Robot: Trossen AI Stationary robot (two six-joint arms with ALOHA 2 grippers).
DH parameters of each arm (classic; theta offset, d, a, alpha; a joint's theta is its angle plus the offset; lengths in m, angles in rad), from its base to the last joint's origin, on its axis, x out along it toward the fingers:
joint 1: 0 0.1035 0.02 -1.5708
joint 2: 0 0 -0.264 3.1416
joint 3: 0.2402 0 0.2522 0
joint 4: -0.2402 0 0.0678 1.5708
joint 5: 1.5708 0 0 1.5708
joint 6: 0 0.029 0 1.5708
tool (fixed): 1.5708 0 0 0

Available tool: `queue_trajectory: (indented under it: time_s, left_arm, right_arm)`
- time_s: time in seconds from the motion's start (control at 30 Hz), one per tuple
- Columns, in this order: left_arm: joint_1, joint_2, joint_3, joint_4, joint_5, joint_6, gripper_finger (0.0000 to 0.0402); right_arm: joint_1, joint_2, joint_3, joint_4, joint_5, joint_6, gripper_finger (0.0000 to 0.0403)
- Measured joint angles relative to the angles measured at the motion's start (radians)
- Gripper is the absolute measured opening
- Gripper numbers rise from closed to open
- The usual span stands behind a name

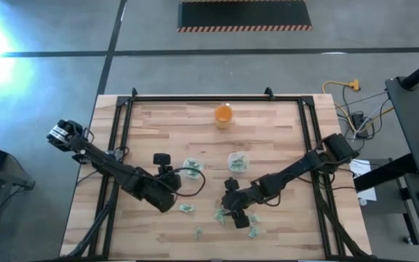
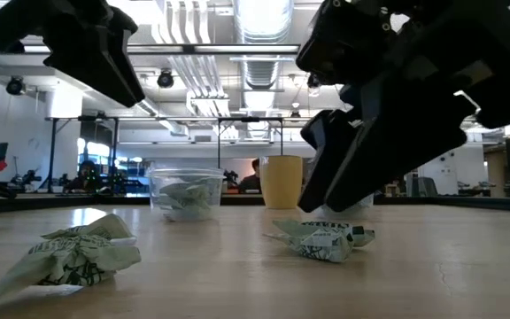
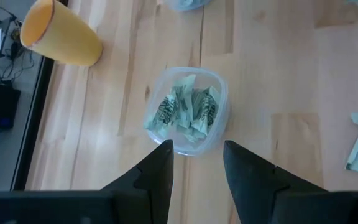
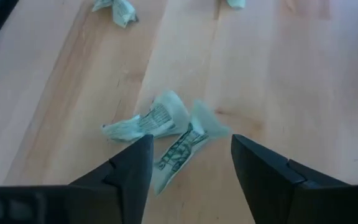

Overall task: Pick and place items into bin
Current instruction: Put the green sweetener bag into the right transparent food container

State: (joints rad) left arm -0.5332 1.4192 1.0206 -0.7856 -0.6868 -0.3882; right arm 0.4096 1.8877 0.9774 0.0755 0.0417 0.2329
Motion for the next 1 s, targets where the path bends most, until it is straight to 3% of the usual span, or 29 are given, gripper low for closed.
queue_trajectory:
  time_s: [0.73, 1.0]
  left_arm:
    - [-0.007, -0.006, -0.003, -0.002, -0.005, 0.000, 0.0125]
    - [-0.006, -0.006, -0.010, -0.001, -0.010, 0.001, 0.0125]
  right_arm:
    - [0.017, 0.056, 0.004, 0.006, 0.048, -0.001, 0.0202]
    - [0.016, 0.050, 0.004, -0.017, 0.069, -0.022, 0.0152]
